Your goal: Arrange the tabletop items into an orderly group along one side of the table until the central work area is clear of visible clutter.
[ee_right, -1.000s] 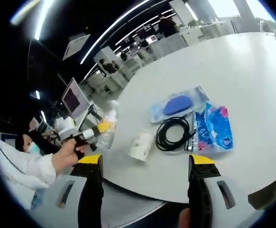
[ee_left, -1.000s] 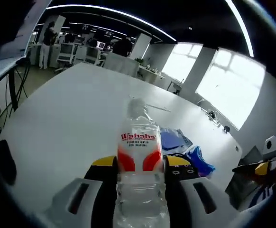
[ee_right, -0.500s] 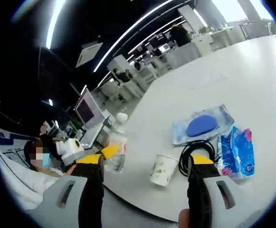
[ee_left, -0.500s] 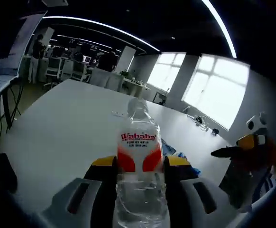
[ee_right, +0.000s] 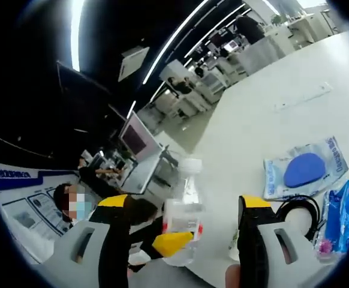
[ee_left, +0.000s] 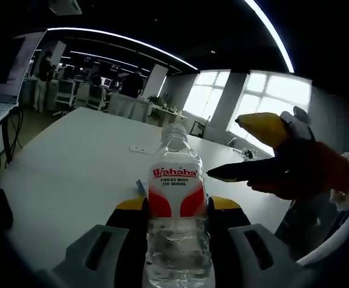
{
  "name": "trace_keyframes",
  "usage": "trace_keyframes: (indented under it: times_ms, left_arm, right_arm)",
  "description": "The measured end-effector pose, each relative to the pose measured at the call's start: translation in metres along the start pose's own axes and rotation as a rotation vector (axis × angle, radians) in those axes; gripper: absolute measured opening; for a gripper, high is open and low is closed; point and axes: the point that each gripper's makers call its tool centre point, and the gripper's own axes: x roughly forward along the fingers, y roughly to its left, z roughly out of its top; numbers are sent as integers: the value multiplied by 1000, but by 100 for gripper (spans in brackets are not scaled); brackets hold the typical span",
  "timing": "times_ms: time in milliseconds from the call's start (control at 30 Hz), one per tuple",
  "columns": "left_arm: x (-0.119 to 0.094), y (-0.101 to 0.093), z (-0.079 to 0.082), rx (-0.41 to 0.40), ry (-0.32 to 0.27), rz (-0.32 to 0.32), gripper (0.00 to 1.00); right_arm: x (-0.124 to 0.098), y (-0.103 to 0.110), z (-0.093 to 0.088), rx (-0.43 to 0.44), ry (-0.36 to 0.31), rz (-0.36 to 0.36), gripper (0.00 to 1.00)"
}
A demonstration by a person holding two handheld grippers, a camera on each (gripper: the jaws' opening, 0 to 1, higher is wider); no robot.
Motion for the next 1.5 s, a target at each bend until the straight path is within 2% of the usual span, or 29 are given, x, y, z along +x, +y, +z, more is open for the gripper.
trace_keyframes:
  times_ms: [400, 667, 733, 767, 933, 1033, 1067, 1133, 1233, 1300, 1333, 1400, 1500]
  left_arm:
    - [-7, -13, 10, 51, -35, 6, 38]
    - [-5, -19, 5, 61, -26, 13, 39]
    - [-6, -17, 1, 55, -20, 21, 39]
    - [-6, -16, -1, 51, -17, 23, 39]
    - [-8, -13, -4, 77, 2, 49, 39]
    - [-9, -11, -6, 91, 15, 64, 40]
    - [-9, -9, -7, 91, 14, 71, 40]
    - [-10, -6, -10, 118, 31, 89, 40]
    - [-12, -5, -11, 127, 30, 104, 41]
    - [-12, -3, -12, 166, 33, 128, 42]
    - [-14, -3, -12, 179, 40, 138, 42]
    - [-16, -5, -4, 200, 3, 143, 46]
    - [-17, -5, 0, 196, -11, 180, 73]
  right_arm:
    - [18, 3, 12, -13, 25, 59, 71]
    - [32, 13, 14, -38, 38, 121, 62]
    - [33, 15, 12, -57, 44, 144, 51]
    - [35, 14, 10, -58, 47, 148, 42]
    - [42, 6, 7, -30, 46, 154, 23]
    - [43, 16, 7, -10, 36, 209, 21]
    - [44, 16, 7, -26, 39, 206, 21]
    - [44, 22, 4, -33, 70, 232, 21]
    - [45, 27, 2, -71, 89, 256, 20]
    - [45, 33, -1, -97, 96, 287, 20]
    - [44, 38, -2, -134, 98, 324, 20]
    - [43, 44, -5, -219, 100, 351, 20]
    - [40, 54, -7, -299, 104, 397, 20]
